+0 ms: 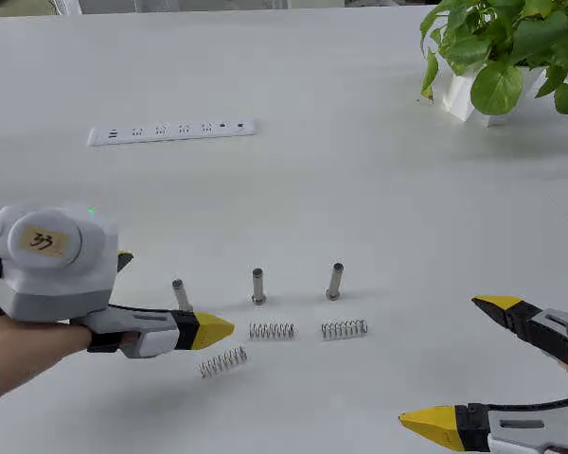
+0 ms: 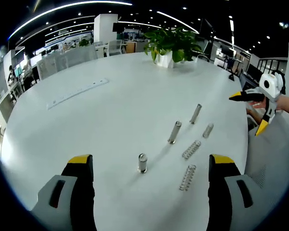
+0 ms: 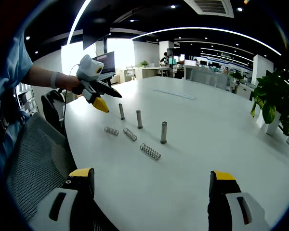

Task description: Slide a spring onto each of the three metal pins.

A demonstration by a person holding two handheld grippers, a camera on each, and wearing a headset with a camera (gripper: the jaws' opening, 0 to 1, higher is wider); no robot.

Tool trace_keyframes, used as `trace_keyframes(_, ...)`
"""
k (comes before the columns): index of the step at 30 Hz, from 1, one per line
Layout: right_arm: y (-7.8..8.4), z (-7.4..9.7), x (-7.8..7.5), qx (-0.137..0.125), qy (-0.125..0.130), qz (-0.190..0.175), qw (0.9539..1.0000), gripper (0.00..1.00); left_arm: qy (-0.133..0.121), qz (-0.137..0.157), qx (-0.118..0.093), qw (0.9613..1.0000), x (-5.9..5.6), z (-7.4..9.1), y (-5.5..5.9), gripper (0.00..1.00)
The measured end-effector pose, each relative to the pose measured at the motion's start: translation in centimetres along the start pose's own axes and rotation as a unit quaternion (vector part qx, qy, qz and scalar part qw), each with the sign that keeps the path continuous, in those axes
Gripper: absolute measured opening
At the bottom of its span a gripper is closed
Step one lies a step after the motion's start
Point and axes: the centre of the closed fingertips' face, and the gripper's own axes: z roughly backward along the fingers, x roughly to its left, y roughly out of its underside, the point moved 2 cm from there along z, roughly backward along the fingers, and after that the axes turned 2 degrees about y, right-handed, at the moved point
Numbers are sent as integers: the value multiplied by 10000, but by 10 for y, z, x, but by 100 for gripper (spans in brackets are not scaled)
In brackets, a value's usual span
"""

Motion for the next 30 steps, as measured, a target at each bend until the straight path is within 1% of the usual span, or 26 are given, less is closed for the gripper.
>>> trace_keyframes(2, -1, 0, 1, -12, -11, -15, 10000, 99, -47, -13, -49, 10000, 2, 6, 2, 99)
trace_keyframes(4, -1, -1, 1, 1, -11, 8, 10000, 99, -77, 38, -127, 9999, 3, 11, 3, 99)
trace_keyframes(5, -1, -1, 1, 3, -18, 9, 10000, 99, -114, 47, -130, 9998, 4, 13, 5, 99)
trace_keyframes(6, -1, -1, 1, 0, -22, 4, 10000, 99, -148, 19, -181, 9997, 5, 15, 5, 99)
trace_keyframes(9, -2, -2, 1, 12, -42, 32, 10000, 99, -201, 14, -224, 9995, 4, 23, 10, 99)
trace_keyframes(11, -3, -3, 1, 8, -57, 40, 10000, 99, -197, -26, -305, 9993, 2, 27, 11, 99)
trace_keyframes(13, -4, -4, 2, 11, -70, 57, 10000, 99, -220, -41, -290, 9993, 0, 30, 15, 99)
trace_keyframes(15, -5, -4, 3, 18, -90, 77, 9999, 99, -248, -37, -332, 9991, -2, 34, 18, 99)
trace_keyframes(16, -5, -5, 3, 21, -97, 83, 9999, 99, -253, -31, -306, 9992, -3, 35, 20, 98)
trace_keyframes(18, -6, -5, 4, 23, -115, 98, 9999, 99, -270, -35, -377, 9989, -7, 39, 23, 97)
trace_keyframes(22, -6, -7, 7, 36, -166, 120, 9998, 99, -246, 70, -390, 9989, -16, 41, 32, 97)
trace_keyframes(24, -6, -8, 9, 49, -189, 139, 9997, 99, -246, 101, -348, 9990, -20, 41, 38, 97)
trace_keyframes(27, -6, -8, 10, 51, -220, 139, 9996, 99, -182, 185, -381, 9989, -28, 40, 43, 96)
trace_keyframes(29, -5, -8, 11, 69, -237, 157, 9996, 99, -137, 181, -337, 9992, -33, 38, 48, 96)
trace_keyframes(30, -5, -8, 11, 72, -242, 153, 9996, 99, -128, 167, -340, 9992, -33, 37, 49, 96)
